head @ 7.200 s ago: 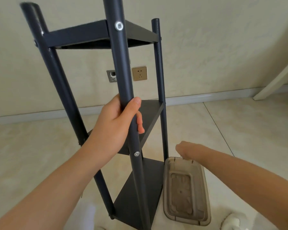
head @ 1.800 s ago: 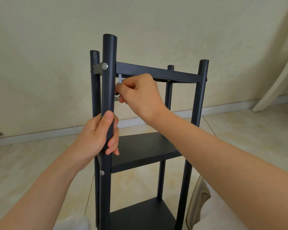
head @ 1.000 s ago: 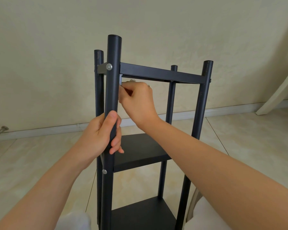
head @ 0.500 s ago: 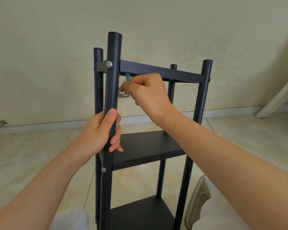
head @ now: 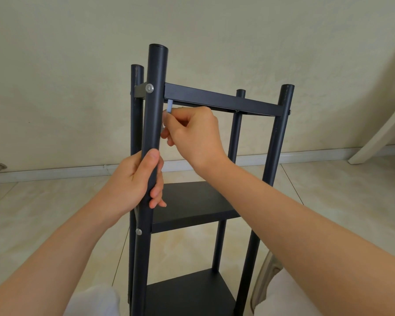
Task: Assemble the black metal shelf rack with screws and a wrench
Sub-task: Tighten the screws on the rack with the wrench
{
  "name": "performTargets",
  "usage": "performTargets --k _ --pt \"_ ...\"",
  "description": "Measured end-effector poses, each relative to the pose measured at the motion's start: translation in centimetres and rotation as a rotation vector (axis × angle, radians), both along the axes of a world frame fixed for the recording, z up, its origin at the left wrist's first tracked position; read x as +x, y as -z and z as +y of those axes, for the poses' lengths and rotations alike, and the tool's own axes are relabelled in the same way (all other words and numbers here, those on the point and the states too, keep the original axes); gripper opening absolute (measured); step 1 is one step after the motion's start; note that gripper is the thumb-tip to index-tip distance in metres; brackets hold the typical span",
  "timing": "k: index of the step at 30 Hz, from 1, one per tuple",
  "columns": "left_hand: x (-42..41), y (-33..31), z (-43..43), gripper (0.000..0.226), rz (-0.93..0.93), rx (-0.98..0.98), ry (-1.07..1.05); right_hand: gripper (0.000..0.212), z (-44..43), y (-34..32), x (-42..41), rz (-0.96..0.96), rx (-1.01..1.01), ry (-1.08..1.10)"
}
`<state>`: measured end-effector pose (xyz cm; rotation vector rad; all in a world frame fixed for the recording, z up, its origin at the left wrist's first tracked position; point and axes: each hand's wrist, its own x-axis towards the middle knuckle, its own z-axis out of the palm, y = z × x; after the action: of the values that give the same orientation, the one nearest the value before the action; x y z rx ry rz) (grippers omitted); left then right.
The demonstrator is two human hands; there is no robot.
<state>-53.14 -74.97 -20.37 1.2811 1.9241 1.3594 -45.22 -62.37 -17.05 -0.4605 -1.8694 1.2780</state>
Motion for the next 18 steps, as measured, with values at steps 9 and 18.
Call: performTargets --k 9,18 --pt "-0.6 0.4 -0.5 0.057 -0.037 0.012 0.029 0.035 0.4 2.2 -3.0 0.218 0.293 0.191" --pt "-0.8 0.5 -0.3 0.064 -0.047 0.009 0.008 0.03 1.2 2.7 -2.3 0.154 0.337 0.171"
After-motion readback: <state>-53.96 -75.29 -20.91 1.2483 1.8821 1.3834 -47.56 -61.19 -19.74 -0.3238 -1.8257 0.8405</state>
